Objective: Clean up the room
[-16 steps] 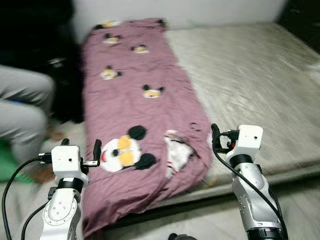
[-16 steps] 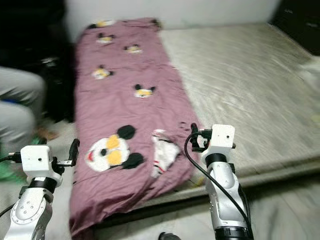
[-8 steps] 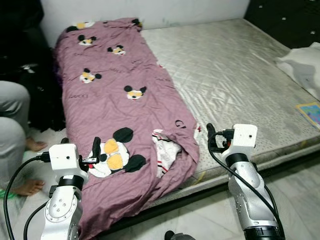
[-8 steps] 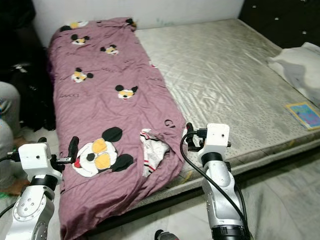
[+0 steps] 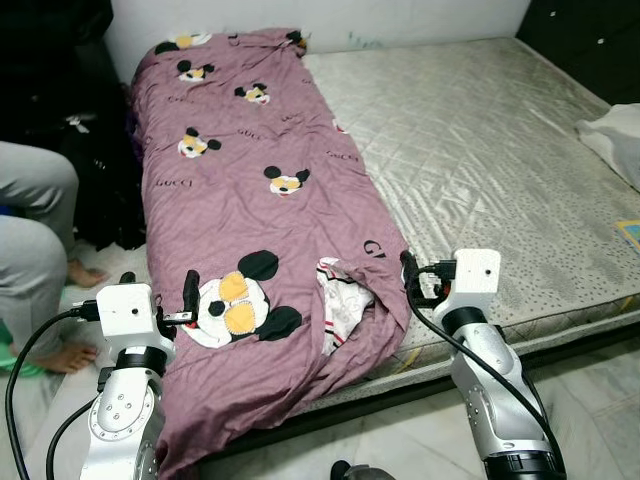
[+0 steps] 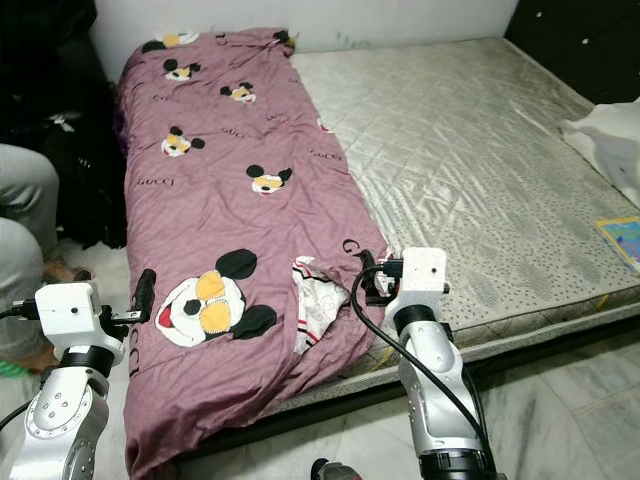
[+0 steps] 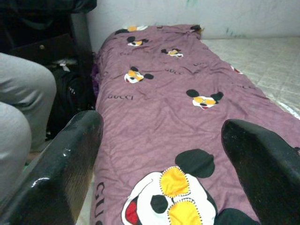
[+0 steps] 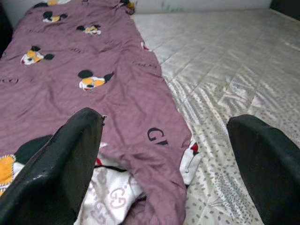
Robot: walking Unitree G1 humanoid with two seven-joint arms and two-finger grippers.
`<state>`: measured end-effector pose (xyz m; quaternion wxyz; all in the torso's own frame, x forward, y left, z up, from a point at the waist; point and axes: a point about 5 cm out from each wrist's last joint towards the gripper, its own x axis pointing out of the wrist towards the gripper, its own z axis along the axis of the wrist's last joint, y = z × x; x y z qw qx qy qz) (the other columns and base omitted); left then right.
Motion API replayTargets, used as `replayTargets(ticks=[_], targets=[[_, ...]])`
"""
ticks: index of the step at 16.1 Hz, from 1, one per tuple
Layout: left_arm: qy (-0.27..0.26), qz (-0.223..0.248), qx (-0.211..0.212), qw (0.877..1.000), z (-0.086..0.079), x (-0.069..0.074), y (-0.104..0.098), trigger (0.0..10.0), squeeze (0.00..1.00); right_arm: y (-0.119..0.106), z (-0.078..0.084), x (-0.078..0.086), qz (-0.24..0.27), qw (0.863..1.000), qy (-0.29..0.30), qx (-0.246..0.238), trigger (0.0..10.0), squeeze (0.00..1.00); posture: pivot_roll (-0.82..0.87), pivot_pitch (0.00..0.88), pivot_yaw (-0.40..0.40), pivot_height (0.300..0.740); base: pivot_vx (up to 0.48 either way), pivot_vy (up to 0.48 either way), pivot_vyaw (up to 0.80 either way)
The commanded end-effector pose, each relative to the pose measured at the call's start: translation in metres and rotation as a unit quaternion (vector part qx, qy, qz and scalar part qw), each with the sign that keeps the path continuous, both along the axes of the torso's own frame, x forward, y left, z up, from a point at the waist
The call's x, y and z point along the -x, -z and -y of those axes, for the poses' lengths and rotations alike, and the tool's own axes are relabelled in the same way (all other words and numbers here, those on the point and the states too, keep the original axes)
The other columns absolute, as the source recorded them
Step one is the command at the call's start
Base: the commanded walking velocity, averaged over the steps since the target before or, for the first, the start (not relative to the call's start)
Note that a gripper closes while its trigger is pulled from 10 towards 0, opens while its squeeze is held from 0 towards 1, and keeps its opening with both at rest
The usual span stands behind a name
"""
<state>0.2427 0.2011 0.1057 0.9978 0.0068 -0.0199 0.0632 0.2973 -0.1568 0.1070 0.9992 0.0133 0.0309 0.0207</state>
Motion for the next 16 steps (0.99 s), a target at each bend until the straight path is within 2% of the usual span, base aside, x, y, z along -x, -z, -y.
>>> replayTargets(ticks=[1, 10, 16], targets=[[-0.005, -0.004, -0.008, 1.0, -0.001, 0.0017, -0.0003, 10.0, 0.0, 0.0012, -0.0003, 0.0002, -0.008, 1.0, -0.007, 0.002, 10.0, 0.0, -0.04, 0.172, -0.039, 0.74, 0.0, 0.0, 0.0], [-0.011, -0.005, -0.002, 1.0, 0.0044, 0.0038, 0.0006, 10.0, 0.0, 0.0037, 0.0012, 0.0016, -0.024, 0.999, -0.029, 0.012, 10.0, 0.0, -0.04, 0.186, -0.063, 0.74, 0.0, 0.0, 0.0], [-0.007, -0.006, -0.005, 1.0, 0.0051, 0.0022, 0.0003, 10.0, 0.0, 0.0047, 0.0008, 0.0016, -0.028, 0.999, -0.031, 0.009, 10.0, 0.0, -0.04, 0.183, -0.053, 0.671, 0.0, 0.0, 0.0]])
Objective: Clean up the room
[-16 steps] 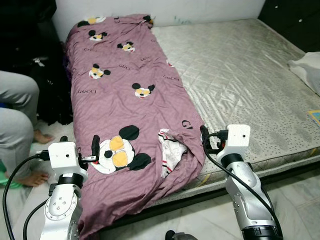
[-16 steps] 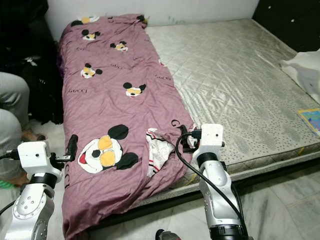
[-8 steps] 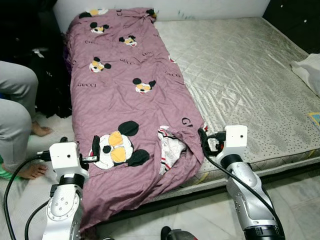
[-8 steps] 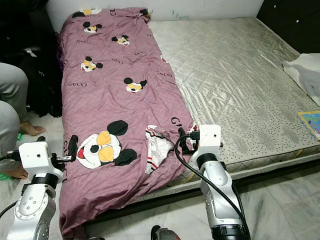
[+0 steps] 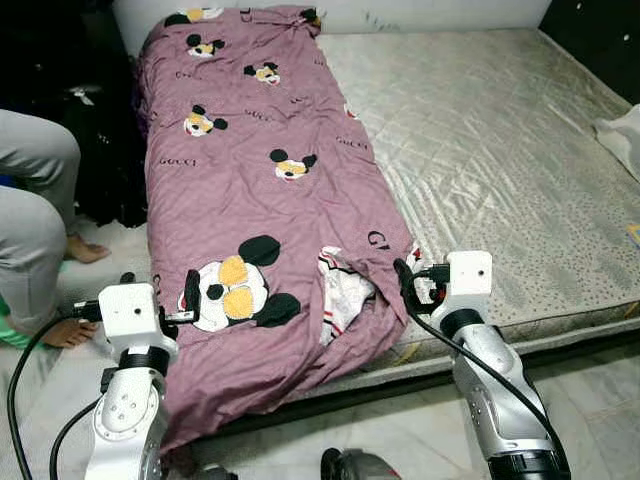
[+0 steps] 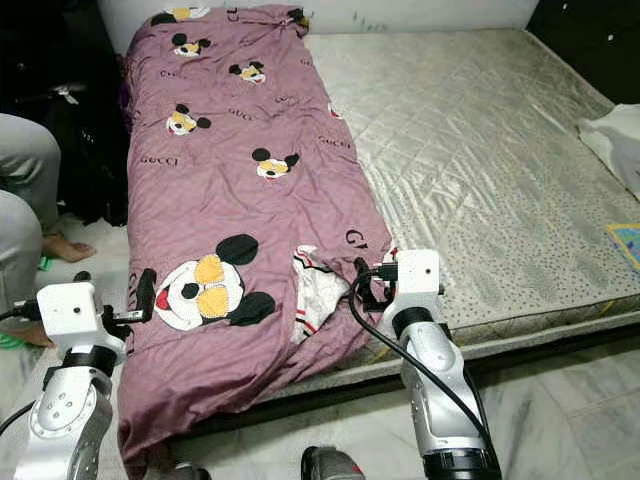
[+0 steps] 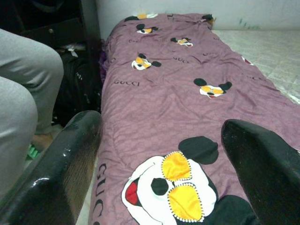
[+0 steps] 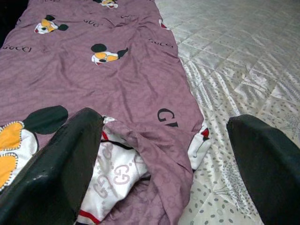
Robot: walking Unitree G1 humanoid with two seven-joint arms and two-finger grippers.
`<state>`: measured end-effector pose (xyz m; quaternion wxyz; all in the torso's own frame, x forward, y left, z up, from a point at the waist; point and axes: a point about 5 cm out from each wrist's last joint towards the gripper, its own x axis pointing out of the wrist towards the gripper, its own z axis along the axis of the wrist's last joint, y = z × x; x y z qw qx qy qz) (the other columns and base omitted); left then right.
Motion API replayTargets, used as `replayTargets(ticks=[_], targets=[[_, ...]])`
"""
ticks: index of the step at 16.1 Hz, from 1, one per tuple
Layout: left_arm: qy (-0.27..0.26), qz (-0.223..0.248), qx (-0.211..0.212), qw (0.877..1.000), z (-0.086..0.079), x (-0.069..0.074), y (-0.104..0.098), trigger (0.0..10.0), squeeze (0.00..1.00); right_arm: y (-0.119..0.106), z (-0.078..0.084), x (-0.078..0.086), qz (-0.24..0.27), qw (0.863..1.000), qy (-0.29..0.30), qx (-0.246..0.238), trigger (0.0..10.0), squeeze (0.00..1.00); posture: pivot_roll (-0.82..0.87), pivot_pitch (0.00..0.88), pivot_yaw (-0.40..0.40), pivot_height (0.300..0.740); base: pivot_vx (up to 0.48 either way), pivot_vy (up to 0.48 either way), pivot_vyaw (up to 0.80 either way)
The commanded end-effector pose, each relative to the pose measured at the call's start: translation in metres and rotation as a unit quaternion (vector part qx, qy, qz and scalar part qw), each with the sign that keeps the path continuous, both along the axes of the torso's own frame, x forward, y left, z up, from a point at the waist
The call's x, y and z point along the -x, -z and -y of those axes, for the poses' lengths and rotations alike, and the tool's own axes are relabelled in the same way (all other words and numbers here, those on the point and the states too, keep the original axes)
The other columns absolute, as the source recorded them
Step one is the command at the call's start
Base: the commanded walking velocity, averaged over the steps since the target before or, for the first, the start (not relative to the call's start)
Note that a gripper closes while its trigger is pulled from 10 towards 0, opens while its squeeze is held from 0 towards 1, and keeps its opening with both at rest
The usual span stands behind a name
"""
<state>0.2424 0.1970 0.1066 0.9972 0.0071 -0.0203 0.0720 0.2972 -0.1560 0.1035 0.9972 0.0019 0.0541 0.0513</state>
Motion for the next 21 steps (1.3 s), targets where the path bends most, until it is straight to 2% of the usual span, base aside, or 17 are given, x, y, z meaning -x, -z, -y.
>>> replayTargets(ticks=[1, 7, 18, 21], targets=[[0.002, -0.004, -0.007, 1.0, 0.0016, 0.0013, 0.0003, 10.0, 0.0, 0.0015, 0.0013, 0.0012, -0.006, 1.0, -0.001, -0.003, 10.0, 0.0, -0.04, 0.179, -0.052, 0.656, 0.0, 0.0, 0.0], [-0.002, -0.003, -0.011, 1.0, 0.0014, -0.0002, 0.0003, 10.0, 0.0, 0.0014, -0.0003, -0.0002, -0.005, 1.0, -0.009, -0.006, 10.0, 0.0, -0.04, 0.172, -0.054, 0.596, 0.0, 0.0, 0.0], [-0.024, 0.016, -0.021, 0.999, -0.002, -0.0032, -0.0067, 10.0, 0.0, 0.0026, -0.0052, -0.0049, -0.011, 1.0, -0.021, -0.011, 10.0, 0.0, -0.04, 0.179, -0.053, 0.596, 0.0, 0.0, 0.0], [-0.02, 0.012, -0.019, 1.0, -0.0006, -0.0037, -0.0053, 10.0, 0.0, 0.0026, -0.0057, -0.005, -0.009, 1.0, -0.025, -0.012, 10.0, 0.0, -0.04, 0.183, -0.051, 0.557, 0.0, 0.0, 0.0]])
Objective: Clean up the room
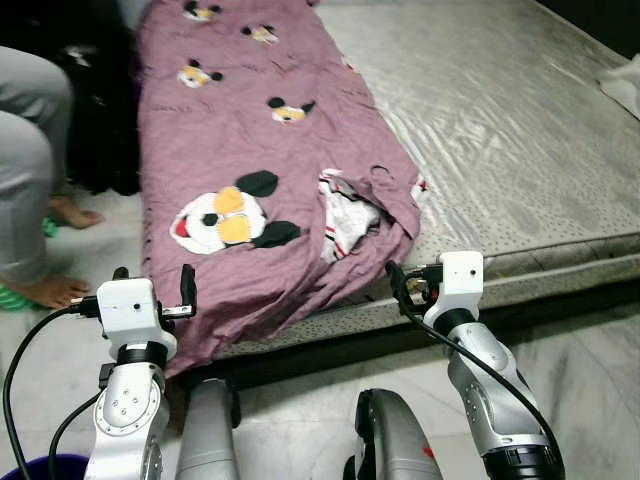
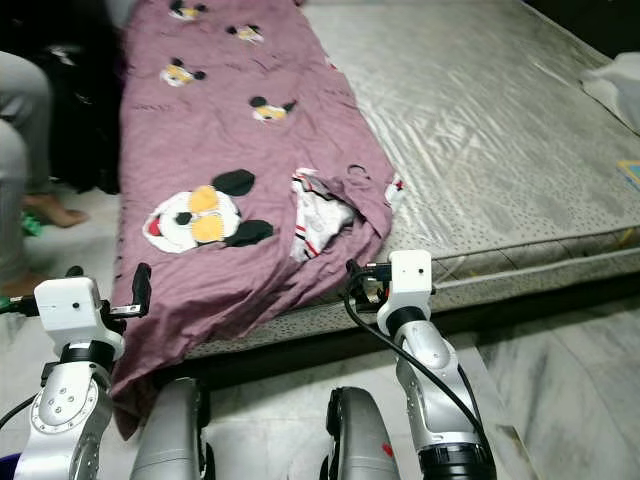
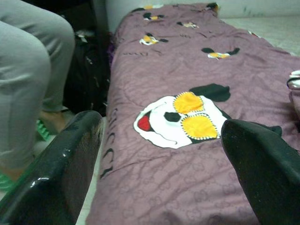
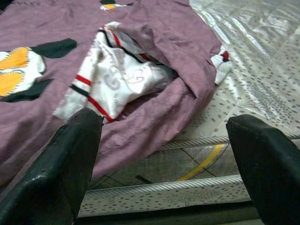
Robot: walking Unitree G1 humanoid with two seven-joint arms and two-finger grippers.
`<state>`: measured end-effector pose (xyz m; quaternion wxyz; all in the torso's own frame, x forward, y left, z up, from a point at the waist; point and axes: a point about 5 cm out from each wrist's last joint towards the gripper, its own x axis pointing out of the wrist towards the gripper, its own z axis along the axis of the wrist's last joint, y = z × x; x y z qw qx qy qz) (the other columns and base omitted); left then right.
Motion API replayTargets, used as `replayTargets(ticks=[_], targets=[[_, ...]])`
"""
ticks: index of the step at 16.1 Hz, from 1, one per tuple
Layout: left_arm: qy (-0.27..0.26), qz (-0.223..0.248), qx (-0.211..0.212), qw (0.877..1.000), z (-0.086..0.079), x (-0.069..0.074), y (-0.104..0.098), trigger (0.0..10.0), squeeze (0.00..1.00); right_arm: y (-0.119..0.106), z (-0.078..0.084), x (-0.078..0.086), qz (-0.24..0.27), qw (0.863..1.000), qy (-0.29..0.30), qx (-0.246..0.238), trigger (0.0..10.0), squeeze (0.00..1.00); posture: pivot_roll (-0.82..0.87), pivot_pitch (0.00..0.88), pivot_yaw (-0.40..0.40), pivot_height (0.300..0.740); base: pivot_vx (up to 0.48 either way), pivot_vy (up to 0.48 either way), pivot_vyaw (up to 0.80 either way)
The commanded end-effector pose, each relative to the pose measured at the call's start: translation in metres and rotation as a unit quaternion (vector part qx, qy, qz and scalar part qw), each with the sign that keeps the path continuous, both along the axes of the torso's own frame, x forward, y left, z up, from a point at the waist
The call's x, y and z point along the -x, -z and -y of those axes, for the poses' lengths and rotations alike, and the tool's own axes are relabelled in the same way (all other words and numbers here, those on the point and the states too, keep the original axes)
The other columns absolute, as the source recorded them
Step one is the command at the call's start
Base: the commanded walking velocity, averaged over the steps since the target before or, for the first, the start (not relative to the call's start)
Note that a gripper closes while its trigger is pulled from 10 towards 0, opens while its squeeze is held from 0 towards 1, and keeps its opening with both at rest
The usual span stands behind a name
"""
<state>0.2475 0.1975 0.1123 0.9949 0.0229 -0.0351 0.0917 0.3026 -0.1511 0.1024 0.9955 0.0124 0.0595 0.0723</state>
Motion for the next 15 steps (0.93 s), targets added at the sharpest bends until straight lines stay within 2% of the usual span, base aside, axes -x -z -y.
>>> replayTargets(ticks=[1, 3, 8, 11, 15], targets=[[0.001, -0.003, -0.002, 1.0, 0.0004, 0.0013, 0.0006, 10.0, 0.0, 0.0014, -0.0012, 0.0005, -0.003, 1.0, -0.007, -0.001, 10.0, 0.0, -0.04, 0.183, -0.051, 0.542, 0.0, 0.0, 0.0], [0.002, -0.003, -0.004, 1.0, 0.0006, 0.0005, 0.0001, 10.0, 0.0, 0.0007, -0.0017, -0.0002, -0.001, 1.0, -0.009, -0.003, 10.0, 0.0, -0.04, 0.189, -0.052, 0.517, 0.0, 0.0, 0.0], [0.007, -0.002, -0.002, 1.0, 0.0014, -0.0003, 0.0001, 10.0, 0.0, 0.0004, -0.0033, -0.0011, -0.002, 1.0, -0.016, 0.001, 10.0, 0.0, -0.04, 0.192, -0.051, 0.517, 0.0, 0.0, 0.0], [0.013, 0.0, -0.003, 1.0, 0.0021, -0.0005, 0.0001, 10.0, 0.0, 0.0, -0.0051, -0.0004, 0.002, 1.0, -0.02, 0.002, 10.0, 0.0, -0.04, 0.187, -0.05, 0.517, 0.0, 0.0, 0.72], [0.009, -0.001, -0.005, 1.0, 0.001, -0.0007, 0.0006, 10.0, 0.0, 0.0002, -0.0044, -0.0005, 0.001, 1.0, -0.017, -0.004, 10.0, 0.0, -0.04, 0.186, -0.048, 0.517, 0.0, 0.0, 0.0]])
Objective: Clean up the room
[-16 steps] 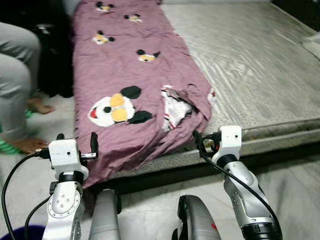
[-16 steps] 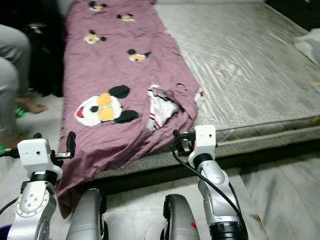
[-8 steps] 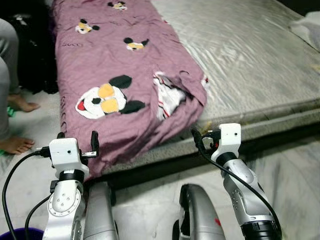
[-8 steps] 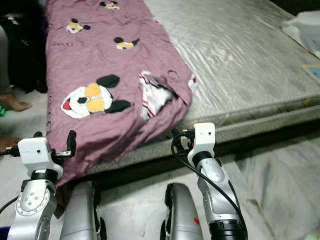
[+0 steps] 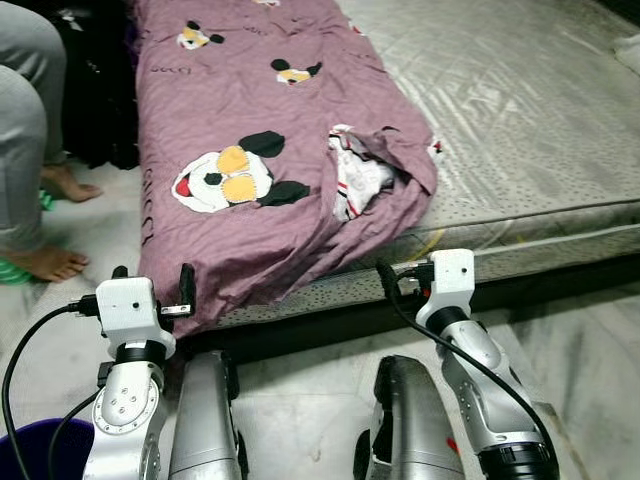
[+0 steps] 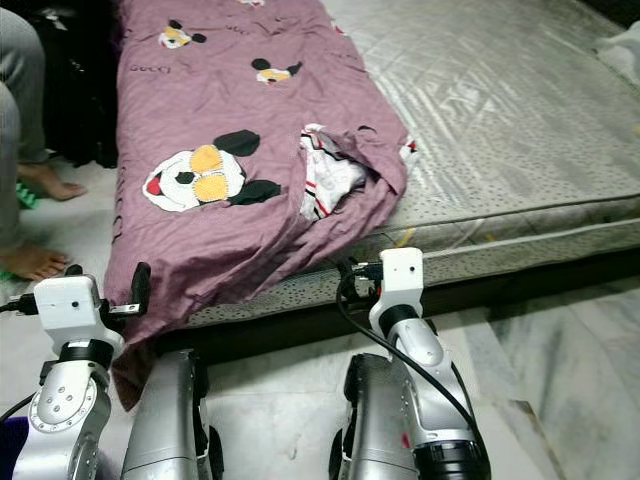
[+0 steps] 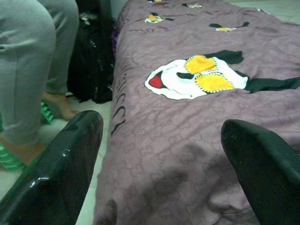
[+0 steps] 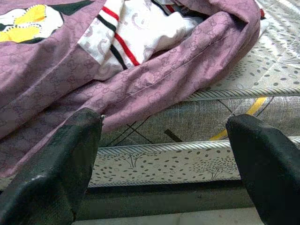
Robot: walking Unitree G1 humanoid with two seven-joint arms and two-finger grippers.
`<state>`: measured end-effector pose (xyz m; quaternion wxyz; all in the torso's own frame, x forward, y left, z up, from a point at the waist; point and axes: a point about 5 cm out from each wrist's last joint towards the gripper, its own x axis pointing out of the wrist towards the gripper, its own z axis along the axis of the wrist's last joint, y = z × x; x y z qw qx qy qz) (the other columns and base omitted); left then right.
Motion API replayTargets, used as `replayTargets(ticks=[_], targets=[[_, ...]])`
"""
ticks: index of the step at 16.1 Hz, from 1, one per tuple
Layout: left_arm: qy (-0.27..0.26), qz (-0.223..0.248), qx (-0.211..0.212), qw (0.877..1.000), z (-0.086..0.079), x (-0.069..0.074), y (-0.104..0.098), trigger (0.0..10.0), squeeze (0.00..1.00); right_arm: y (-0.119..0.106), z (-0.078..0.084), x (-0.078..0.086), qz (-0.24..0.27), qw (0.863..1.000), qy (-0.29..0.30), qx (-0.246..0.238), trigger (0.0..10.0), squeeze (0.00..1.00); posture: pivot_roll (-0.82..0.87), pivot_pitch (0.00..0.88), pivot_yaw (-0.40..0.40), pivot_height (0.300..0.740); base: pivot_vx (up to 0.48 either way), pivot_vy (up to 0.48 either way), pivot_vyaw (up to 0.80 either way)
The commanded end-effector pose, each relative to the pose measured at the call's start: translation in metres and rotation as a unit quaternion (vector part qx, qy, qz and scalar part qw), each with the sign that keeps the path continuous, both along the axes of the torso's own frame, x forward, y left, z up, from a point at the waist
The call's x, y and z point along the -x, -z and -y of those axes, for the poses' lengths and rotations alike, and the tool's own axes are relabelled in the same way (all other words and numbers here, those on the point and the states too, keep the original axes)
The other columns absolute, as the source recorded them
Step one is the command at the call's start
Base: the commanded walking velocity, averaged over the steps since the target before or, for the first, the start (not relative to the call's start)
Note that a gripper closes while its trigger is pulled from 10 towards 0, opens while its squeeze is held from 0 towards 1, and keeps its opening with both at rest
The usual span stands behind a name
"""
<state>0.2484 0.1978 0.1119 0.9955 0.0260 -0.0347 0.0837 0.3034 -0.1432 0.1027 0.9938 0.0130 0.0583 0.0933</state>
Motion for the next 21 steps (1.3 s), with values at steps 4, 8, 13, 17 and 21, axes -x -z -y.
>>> replayTargets(ticks=[4, 8, 13, 17, 21], targets=[[0.005, 0.0, -0.001, 1.0, 0.0018, 0.0004, 0.0011, 10.0, 0.0, 0.0015, 0.0035, 0.0005, -0.003, 1.0, 0.003, -0.003, 10.0, 0.0, -0.04, 0.179, -0.048, 0.517, 0.127, 0.0, 0.0], [0.01, 0.002, 0.002, 1.0, 0.0029, 0.0008, 0.0015, 10.0, 0.0, 0.0018, 0.0036, 0.0009, -0.002, 1.0, 0.0, -0.002, 10.0, 0.0, -0.04, 0.176, -0.046, 0.517, 0.28, 0.0, 0.0], [0.015, 0.004, 0.005, 1.0, 0.0039, 0.0011, 0.0009, 10.0, 0.0, 0.0012, 0.0031, 0.0008, 0.001, 1.0, -0.002, -0.002, 10.0, 0.0, -0.04, 0.176, -0.046, 0.517, 0.339, 0.0, 0.28], [0.015, 0.004, 0.006, 1.0, 0.0035, 0.0003, 0.001, 10.0, 0.0, 0.0017, 0.0036, -0.0003, -0.002, 1.0, 0.001, -0.005, 10.0, 0.0, -0.04, 0.179, -0.048, 0.517, 0.343, 0.0, 0.0], [0.017, 0.003, 0.008, 1.0, 0.0039, -0.001, 0.0011, 10.0, 0.0, 0.0015, 0.0039, -0.0016, -0.002, 1.0, 0.003, -0.006, 10.0, 0.0, -0.04, 0.18, -0.047, 0.517, 0.077, 0.0, 0.0]])
